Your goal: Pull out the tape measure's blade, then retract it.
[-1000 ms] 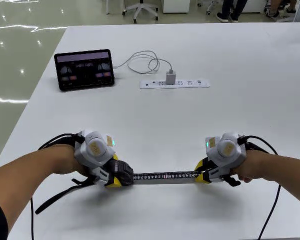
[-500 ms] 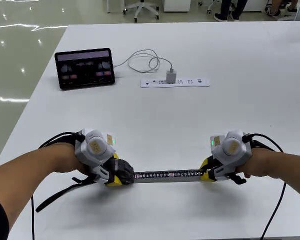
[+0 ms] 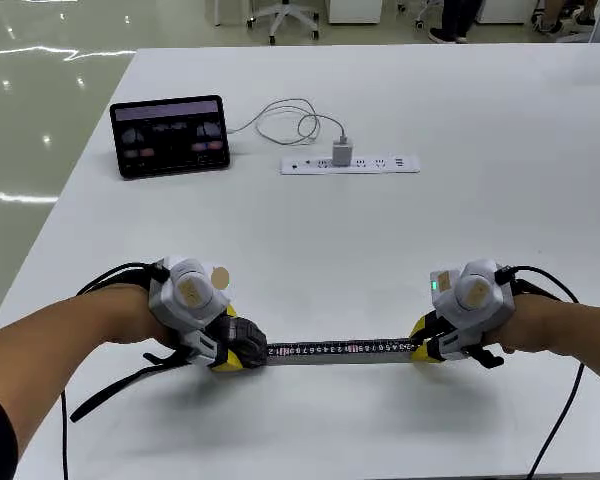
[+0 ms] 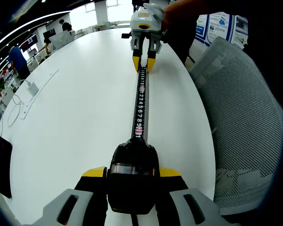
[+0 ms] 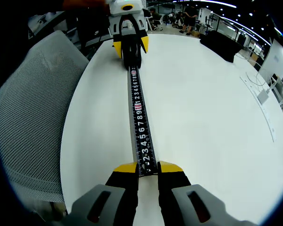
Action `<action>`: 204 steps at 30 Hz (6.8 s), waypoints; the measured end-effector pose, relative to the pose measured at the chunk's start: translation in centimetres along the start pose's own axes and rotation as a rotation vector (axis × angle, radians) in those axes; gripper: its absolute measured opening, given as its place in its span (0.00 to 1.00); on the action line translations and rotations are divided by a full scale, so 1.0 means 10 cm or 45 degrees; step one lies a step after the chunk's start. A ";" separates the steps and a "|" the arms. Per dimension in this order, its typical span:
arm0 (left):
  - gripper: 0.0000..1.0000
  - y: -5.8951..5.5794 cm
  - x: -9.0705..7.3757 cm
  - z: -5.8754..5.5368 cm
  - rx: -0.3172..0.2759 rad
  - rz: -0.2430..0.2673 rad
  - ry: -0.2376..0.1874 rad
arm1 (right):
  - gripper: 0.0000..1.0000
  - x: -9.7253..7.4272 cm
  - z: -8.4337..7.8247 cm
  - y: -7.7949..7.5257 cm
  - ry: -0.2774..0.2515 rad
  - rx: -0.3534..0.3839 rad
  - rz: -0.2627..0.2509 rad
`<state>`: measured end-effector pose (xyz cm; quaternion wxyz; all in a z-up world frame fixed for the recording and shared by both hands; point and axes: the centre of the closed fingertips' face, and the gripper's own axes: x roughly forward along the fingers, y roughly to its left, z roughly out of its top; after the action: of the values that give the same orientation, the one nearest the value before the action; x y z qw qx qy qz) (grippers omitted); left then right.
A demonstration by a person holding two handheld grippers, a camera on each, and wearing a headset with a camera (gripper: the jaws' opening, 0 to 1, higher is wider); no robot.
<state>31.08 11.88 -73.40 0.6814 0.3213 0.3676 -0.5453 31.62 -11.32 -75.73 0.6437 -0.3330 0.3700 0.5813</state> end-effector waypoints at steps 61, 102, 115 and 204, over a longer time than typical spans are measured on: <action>0.36 0.03 0.01 0.04 -0.031 0.043 -0.079 | 0.12 -0.03 -0.07 -0.02 0.023 0.018 0.003; 0.86 0.17 -0.13 -0.09 -0.222 0.116 -0.022 | 0.32 -0.16 -0.13 -0.02 0.067 0.025 0.002; 1.00 0.25 -0.21 -0.10 -0.395 0.192 -0.139 | 0.41 -0.16 -0.11 -0.01 0.019 0.118 -0.045; 1.00 -0.42 -1.05 -0.49 -0.857 0.647 -0.564 | 1.00 -1.09 -0.59 0.69 -0.474 0.709 -0.613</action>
<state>24.85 20.47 -67.20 0.9213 0.0384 0.2796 -0.2675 23.69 -21.18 -69.30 0.8827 -0.1123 0.3020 0.3420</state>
